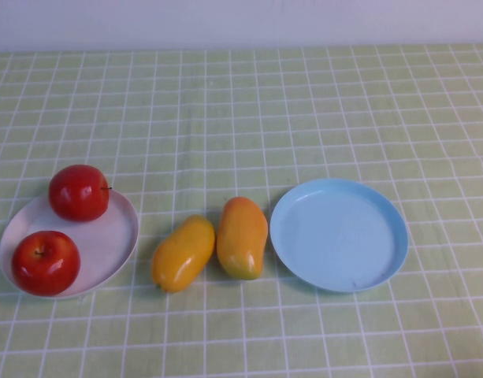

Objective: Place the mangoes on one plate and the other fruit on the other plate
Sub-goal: Put another type of fruit in the right plate

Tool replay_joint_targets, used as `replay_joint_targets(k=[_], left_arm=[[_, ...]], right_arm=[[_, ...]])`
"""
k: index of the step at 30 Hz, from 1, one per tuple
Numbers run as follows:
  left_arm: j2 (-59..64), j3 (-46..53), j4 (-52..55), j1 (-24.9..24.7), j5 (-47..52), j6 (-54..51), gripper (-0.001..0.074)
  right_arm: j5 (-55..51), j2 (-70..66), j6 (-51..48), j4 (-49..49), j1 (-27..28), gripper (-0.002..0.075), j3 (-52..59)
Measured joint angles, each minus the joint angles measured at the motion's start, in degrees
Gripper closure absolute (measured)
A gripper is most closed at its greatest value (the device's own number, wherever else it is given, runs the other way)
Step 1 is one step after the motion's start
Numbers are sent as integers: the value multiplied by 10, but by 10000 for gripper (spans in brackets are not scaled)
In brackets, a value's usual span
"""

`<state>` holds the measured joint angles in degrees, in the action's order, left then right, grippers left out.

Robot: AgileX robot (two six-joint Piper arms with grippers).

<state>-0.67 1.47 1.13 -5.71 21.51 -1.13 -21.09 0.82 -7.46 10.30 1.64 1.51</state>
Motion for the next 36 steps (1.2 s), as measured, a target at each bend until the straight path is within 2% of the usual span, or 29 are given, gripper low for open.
replay_joint_targets(k=[13,16,18,23,25,30,36], left_arm=[[0,0,0,0,0,0,731],[0,0,0,0,0,0,731],[0,0,0,0,0,0,731],[0,0,0,0,0,0,731],[0,0,0,0,0,0,731],[0,0,0,0,0,0,731],[0,0,0,0,0,0,731]], right_arm=[[7,0,0,-8,-2,743,0],[37,0,0,-3,-2,743,0],[73,0,0,50,-2,743,0],[147,0,0,277,-2,743,0],[158,0,0,331,-2,743,0],[152,0,0,407,-2,743,0],[43,-83,0,392,-2,743,-86]])
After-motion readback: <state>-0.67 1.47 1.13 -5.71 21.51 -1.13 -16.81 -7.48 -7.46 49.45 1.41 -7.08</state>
